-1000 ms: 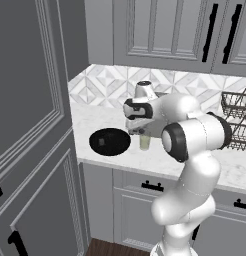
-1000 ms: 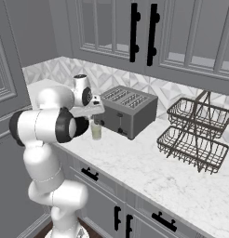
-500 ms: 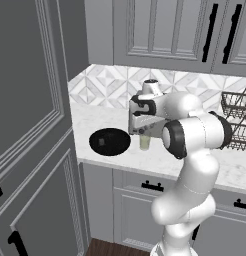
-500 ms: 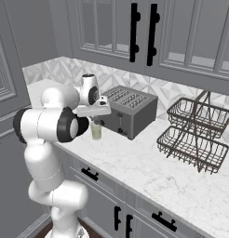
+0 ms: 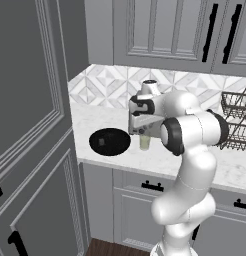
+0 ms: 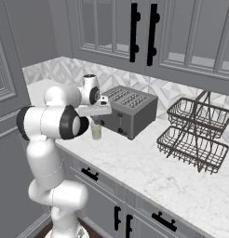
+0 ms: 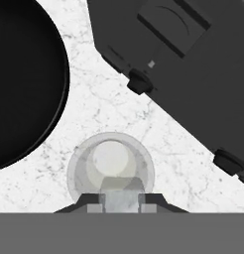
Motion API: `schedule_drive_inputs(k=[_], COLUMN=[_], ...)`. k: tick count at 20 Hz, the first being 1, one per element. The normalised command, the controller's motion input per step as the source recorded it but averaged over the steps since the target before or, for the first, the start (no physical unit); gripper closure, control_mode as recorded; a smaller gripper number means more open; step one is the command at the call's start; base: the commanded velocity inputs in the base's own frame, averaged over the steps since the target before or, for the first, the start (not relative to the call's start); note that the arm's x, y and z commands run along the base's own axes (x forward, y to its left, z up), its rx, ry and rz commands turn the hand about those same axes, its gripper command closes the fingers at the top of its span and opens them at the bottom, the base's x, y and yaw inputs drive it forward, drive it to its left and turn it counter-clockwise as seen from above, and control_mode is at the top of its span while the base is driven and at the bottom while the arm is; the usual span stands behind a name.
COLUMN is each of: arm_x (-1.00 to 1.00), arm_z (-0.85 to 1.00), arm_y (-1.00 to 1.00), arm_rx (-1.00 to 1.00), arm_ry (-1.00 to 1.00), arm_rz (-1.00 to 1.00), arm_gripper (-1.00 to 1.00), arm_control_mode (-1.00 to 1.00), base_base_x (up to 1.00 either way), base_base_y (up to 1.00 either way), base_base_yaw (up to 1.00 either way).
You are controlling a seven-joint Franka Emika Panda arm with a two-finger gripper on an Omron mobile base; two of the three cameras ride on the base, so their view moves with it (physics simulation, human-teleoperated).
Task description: Grab a lemon wedge from the fridge and one ice cube from the ice bowl, and put them in the glass of lemonade.
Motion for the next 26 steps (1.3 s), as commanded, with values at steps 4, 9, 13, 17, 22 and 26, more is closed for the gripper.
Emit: schedule_drive_inputs(k=[4,9,13,17,22,26], arm_x=[0.04,0.0,0.0,0.0,0.0,0.0], arm_z=[0.0,0.0,-0.04,-0.12,-0.01,0.0], arm_y=[0.0,0.13,0.07,-0.14,-0.02,0.0], arm_rx=[0.0,0.0,0.0,0.0,0.0,0.0], arm_ry=[0.0,0.0,0.0,0.0,0.0,0.0], arm_rz=[0.0,0.0,0.0,0.0,0.0,0.0], arm_gripper=[1.0,1.0,1.0,1.0,1.0,-1.0], arm_control_mode=[-1.0,-1.0,-1.0,-1.0,-1.0,-1.0], base_base_x=[0.0,0.0,0.0,0.0,0.0,0.0], base_base_y=[0.0,0.0,0.0,0.0,0.0,0.0], base_base_yaw=[0.0,0.0,0.0,0.0,0.0,0.0])
